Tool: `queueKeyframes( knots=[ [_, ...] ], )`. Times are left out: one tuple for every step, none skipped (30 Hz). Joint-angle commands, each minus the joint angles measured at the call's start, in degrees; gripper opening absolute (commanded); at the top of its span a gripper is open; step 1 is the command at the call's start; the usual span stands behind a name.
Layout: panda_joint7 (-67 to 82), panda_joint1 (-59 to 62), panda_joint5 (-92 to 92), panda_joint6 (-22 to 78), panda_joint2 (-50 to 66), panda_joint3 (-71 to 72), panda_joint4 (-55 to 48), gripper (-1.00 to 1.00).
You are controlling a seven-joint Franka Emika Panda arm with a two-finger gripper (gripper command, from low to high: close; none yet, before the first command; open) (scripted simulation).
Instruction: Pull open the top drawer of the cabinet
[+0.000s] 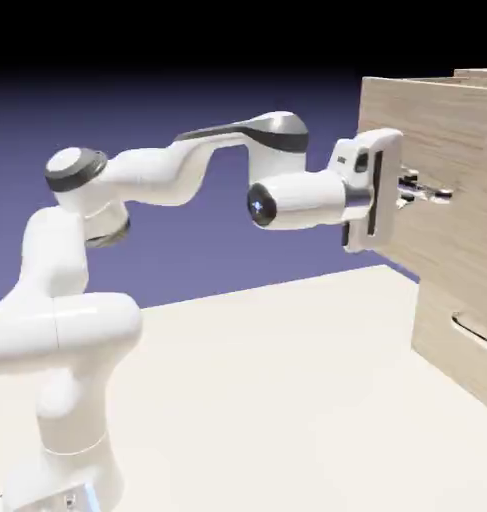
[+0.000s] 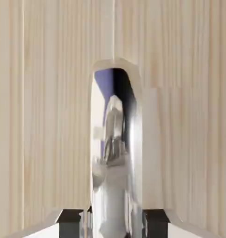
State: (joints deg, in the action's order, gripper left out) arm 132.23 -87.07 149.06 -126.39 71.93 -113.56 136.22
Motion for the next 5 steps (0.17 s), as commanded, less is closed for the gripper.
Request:
queueKeyframes(
  knots=[
    [0.03,-1.69,-0.74,0.48,0.46,-1.23,2.07,1.0],
    [0.07,-3.39,-1.47,0.96,0.92,-2.47,4.15,1.0],
    [0.1,-5.08,-2.21,1.44,1.38,-3.7,6.23,1.0],
    [0.13,-6.76,-2.94,1.91,1.83,-4.92,8.29,1.0],
    [0.14,-6.97,-3.03,1.97,1.89,-5.07,8.54,1.0]
  ],
)
